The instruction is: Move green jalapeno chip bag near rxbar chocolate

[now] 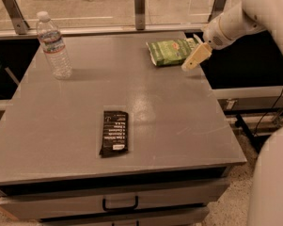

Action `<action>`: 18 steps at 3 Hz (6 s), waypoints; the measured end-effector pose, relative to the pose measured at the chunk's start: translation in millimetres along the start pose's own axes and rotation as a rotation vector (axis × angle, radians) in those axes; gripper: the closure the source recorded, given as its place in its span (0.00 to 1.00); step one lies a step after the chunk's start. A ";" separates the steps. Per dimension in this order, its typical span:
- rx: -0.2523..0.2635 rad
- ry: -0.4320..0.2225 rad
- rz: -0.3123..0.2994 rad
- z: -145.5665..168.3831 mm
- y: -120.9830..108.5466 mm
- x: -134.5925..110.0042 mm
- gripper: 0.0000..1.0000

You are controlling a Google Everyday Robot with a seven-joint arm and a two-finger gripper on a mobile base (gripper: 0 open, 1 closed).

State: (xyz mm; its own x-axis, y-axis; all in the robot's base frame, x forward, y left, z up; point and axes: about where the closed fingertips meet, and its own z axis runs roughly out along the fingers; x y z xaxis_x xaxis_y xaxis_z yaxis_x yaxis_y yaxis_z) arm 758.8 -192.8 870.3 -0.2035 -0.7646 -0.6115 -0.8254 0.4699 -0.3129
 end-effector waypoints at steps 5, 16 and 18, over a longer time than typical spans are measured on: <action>-0.193 -0.234 -0.057 -25.7 52.7 -107.7 1.00; -0.442 -0.391 -0.423 38.4 187.9 -175.9 1.00; -0.451 -0.378 -0.456 22.8 211.3 -156.5 0.51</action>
Offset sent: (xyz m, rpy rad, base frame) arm 0.0469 0.0106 -0.0180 0.2024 0.1196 -0.0955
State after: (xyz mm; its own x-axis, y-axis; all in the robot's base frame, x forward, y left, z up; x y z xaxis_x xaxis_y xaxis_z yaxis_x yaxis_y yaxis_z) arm 628.3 36.2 883.3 0.3385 -0.5984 -0.7262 -0.9373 -0.1466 -0.3161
